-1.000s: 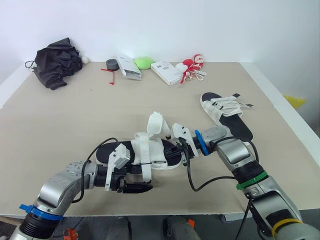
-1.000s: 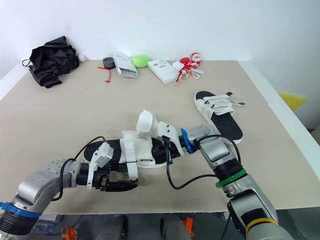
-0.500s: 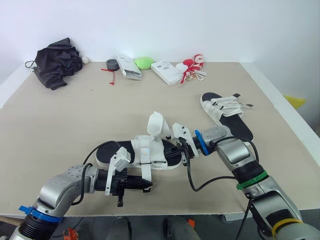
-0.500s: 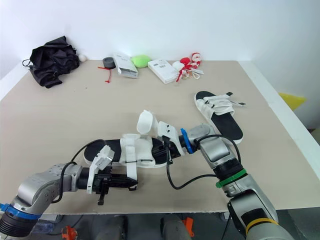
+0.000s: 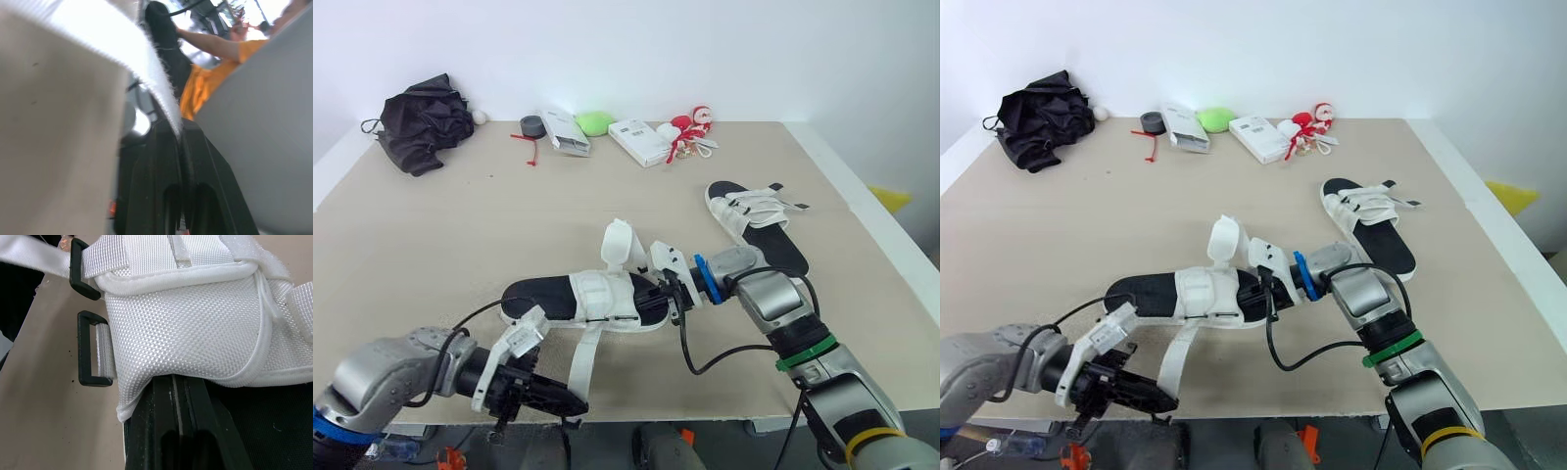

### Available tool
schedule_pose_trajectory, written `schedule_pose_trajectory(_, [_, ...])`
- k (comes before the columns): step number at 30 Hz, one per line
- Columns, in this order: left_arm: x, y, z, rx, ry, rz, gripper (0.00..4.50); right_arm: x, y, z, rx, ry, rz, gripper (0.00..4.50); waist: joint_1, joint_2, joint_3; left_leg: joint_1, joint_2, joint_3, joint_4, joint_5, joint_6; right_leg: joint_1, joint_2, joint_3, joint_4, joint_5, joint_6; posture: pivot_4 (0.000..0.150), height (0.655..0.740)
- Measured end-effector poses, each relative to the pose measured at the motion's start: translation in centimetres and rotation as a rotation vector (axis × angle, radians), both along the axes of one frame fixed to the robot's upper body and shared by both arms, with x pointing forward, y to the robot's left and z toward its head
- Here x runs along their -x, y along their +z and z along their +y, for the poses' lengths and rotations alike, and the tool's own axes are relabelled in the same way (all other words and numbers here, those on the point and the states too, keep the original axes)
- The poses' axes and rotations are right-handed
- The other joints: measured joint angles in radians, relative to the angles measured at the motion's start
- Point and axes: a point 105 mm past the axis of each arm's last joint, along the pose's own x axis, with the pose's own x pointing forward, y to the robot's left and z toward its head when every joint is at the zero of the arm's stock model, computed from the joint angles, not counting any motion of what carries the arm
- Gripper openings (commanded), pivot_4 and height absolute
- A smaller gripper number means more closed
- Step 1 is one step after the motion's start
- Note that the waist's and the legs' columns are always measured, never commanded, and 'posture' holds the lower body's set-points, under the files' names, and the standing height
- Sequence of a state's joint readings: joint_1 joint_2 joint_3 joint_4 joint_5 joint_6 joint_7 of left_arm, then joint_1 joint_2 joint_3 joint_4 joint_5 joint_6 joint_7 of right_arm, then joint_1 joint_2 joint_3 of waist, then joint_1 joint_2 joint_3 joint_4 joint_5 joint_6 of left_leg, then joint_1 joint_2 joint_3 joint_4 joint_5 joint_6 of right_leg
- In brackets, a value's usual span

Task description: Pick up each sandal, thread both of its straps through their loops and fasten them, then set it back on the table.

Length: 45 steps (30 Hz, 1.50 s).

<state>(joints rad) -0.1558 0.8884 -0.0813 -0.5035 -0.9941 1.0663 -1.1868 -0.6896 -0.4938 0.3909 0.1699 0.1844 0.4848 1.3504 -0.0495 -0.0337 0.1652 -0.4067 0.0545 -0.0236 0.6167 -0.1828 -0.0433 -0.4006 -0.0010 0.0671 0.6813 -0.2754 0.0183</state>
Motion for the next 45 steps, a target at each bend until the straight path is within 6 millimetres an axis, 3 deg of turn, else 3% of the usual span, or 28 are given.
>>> schedule_pose_trajectory(7, [-2.0,4.1,-1.9,0.112,-0.01,-0.096,0.07,-0.1,0.0,0.1,-0.001,0.008,0.002,0.0,-0.002,-0.001,0.0,0.0,0.0,0.0,0.0,0.0,0.0,0.0,0.001,0.001,0.0,0.003,0.005,0.15,0.74])
schedule_pose_trajectory(9, [-4.1,4.7,-2.8,0.183,0.081,-0.096,0.07,-0.1,0.0,0.1,-0.002,0.01,0.006,0.0,-0.001,-0.001,0.001,0.0,0.001,0.0,0.0,-0.001,0.0,0.0,0.002,0.001,0.0,0.003,0.005,0.15,0.74])
schedule_pose_trajectory(14, [-9.2,5.0,-3.1,0.274,0.343,-0.004,0.07,-0.2,0.0,0.2,-0.004,0.007,0.006,0.0,-0.001,-0.002,0.001,0.0,0.002,-0.001,0.001,0.0,0.0,0.001,0.004,0.001,0.0,0.005,0.006,0.15,0.74])
schedule_pose_trajectory(16, [-11.8,4.7,-2.9,0.343,0.485,0.149,0.07,-0.3,0.0,0.4,-0.01,0.004,0.0,0.0,-0.001,-0.002,0.001,0.0,0.002,-0.001,0.002,0.0,0.0,0.001,0.004,0.002,0.0,0.006,0.006,0.15,0.74])
schedule_pose_trajectory(21, [-13.5,3.0,-1.9,0.339,0.633,0.335,0.07,-0.2,0.0,0.5,-0.011,0.005,0.0,0.0,0.0,-0.002,0.001,0.0,0.001,-0.002,0.003,0.0,-0.001,0.001,0.004,0.002,0.0,0.006,0.007,0.15,0.74])
schedule_pose_trajectory(27, [-14.3,1.6,-1.5,0.303,0.723,0.447,0.07,-0.3,-0.1,0.4,-0.009,-0.003,-0.003,0.0,0.001,-0.002,0.001,0.001,-0.001,-0.003,0.003,0.001,-0.003,0.003,0.003,0.002,0.0,0.007,0.008,0.15,0.74])
schedule_pose_trajectory(33, [-13.3,1.2,-1.9,0.252,0.664,0.449,0.07,-0.3,-0.1,0.4,-0.008,0.0,-0.002,0.0,0.0,-0.003,0.001,0.001,-0.002,-0.004,0.002,0.002,-0.004,0.003,0.003,0.002,0.0,0.007,0.008,0.15,0.74])
schedule_pose_trajectory(39, [-8.5,2.9,-4.1,0.169,0.317,0.354,0.07,-0.3,0.0,0.4,-0.008,0.005,-0.001,0.0,-0.001,-0.003,0.001,0.0,-0.002,-0.004,0.001,0.001,-0.007,0.002,0.003,0.003,0.0,0.005,0.008,0.15,0.74])
schedule_pose_trajectory(42, [-7.9,4.9,-3.9,0.184,0.224,0.298,0.07,-0.2,0.0,0.4,-0.008,0.005,-0.002,0.0,-0.001,-0.003,0.001,0.0,-0.002,-0.004,0.001,0.001,-0.007,0.002,0.003,0.002,0.0,0.005,0.008,0.15,0.74])
schedule_pose_trajectory(45, [-7.9,5.4,-3.7,0.194,0.203,0.289,0.07,-0.2,0.0,0.4,-0.009,0.005,-0.002,0.0,-0.001,-0.003,0.001,0.0,-0.002,-0.004,0.001,0.001,-0.007,0.002,0.003,0.003,0.0,0.005,0.008,0.15,0.74])
